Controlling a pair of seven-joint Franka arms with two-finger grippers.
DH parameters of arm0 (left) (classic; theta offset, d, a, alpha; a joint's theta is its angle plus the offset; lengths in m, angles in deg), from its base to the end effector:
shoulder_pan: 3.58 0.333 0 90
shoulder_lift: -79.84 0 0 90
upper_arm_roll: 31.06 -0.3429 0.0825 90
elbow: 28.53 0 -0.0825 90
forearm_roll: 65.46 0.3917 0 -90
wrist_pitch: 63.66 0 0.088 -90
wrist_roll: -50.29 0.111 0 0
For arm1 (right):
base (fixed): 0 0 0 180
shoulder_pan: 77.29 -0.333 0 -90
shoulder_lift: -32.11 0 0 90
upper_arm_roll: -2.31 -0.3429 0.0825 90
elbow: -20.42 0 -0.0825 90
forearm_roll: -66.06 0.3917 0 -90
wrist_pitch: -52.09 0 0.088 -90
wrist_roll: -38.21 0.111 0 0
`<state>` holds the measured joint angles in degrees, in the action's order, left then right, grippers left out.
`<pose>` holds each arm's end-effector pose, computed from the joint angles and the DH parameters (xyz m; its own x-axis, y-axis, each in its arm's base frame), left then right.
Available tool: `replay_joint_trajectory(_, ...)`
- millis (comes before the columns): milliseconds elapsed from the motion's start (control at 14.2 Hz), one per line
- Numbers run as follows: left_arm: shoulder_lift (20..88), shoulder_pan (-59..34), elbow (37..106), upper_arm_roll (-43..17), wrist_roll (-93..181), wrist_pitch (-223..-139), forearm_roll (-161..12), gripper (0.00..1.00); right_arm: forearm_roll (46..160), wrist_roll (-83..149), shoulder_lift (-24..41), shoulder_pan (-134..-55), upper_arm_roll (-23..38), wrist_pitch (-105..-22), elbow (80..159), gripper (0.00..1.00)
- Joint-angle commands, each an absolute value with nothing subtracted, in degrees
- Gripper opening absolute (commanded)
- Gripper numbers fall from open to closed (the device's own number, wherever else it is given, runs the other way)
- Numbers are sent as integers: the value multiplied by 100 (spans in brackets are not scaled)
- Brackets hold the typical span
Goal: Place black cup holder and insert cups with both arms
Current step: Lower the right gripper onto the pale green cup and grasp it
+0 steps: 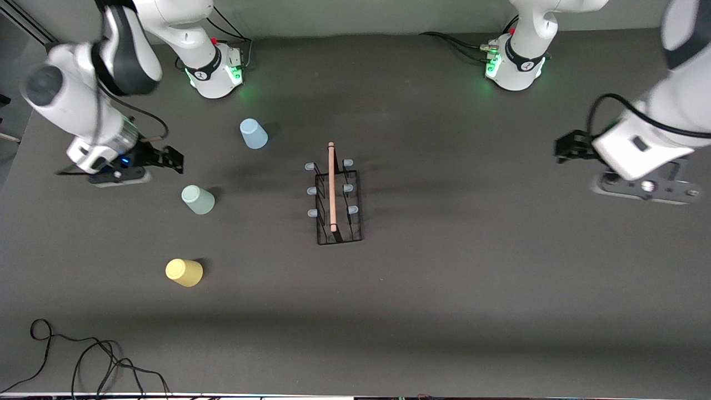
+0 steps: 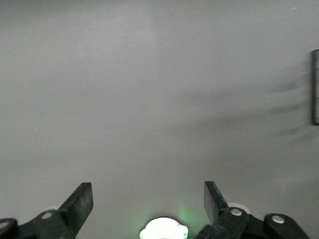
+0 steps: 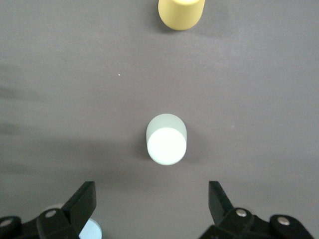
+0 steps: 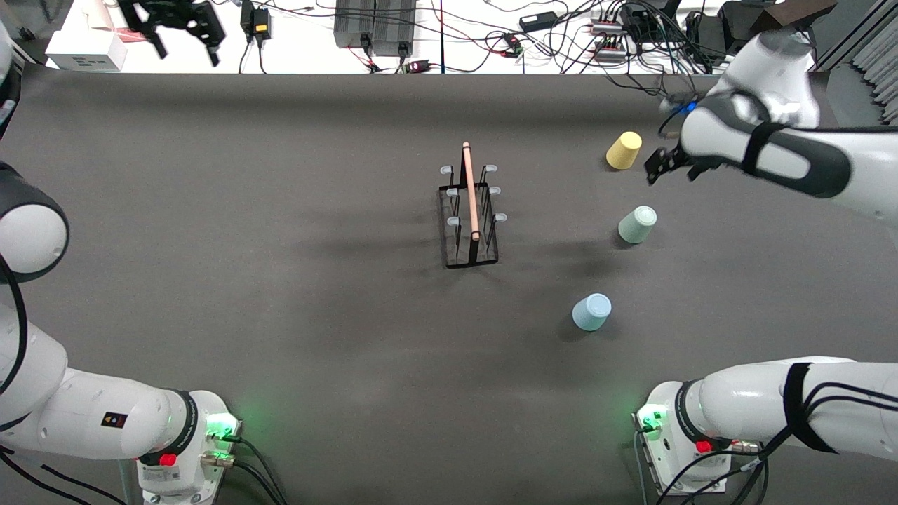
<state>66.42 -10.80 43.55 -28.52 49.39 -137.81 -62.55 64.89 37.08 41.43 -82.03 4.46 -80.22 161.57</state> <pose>0.6012 -0.0928 0.6344 0.9709 -0.1379 -0.1957 -0.1490 -0.9879 -0.0434 0.4613 0.0204 0.3747 0.9968 0.0790 0.0081 0.0790 -0.9968 0.0093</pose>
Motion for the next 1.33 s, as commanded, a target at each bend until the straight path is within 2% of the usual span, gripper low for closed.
replay_joint_trajectory(0, 7244, -772, 5597, -2790, 5038, -14484, -6107, 99, 6368, 3716, 3660, -8186, 538, -8947, 16446, 100)
replay_joint_trajectory(281, 7974, -569, 7391, -2799, 5038, -15838, -6098, 99, 6368, 3707, 3010, -8186, 609, -9950, 16745, 100)
replay_joint_trajectory(562, 7941, -498, 7167, -2790, 4950, -15648, -6107, 100, 6368, 3716, 2561, -8159, 662, -10286, 16737, 100)
replay_joint_trajectory(632, 7888, -516, 7044, -2781, 4932, -15569, -6107, 100, 6368, 3707, 2525, -8168, 662, -10286, 16737, 90)
replay_joint_trajectory(702, 7818, -533, 6895, -2781, 4924, -15455, -6107, 100, 6368, 3716, 2516, -8168, 662, -10286, 16728, 60)
replay_joint_trajectory(773, 7721, -542, 6720, -2781, 4923, -15314, -6115, 100, 6368, 3716, 2525, -8168, 662, -10277, 16720, 36)
replay_joint_trajectory(843, 7642, -551, 6570, -2781, 4923, -15217, -6150, 100, 6368, 3725, 2577, -8168, 662, -10234, 16702, 17)
replay_joint_trajectory(1054, 7589, -534, 6489, -2781, 4941, -15225, -6168, 100, 6377, 3812, 2989, -8212, 653, -9963, 16509, 16)
replay_joint_trajectory(1264, 7589, -542, 6507, -2772, 4941, -15286, -6186, 100, 6395, 4005, 3517, -8299, 592, -7991, 15581, 14)
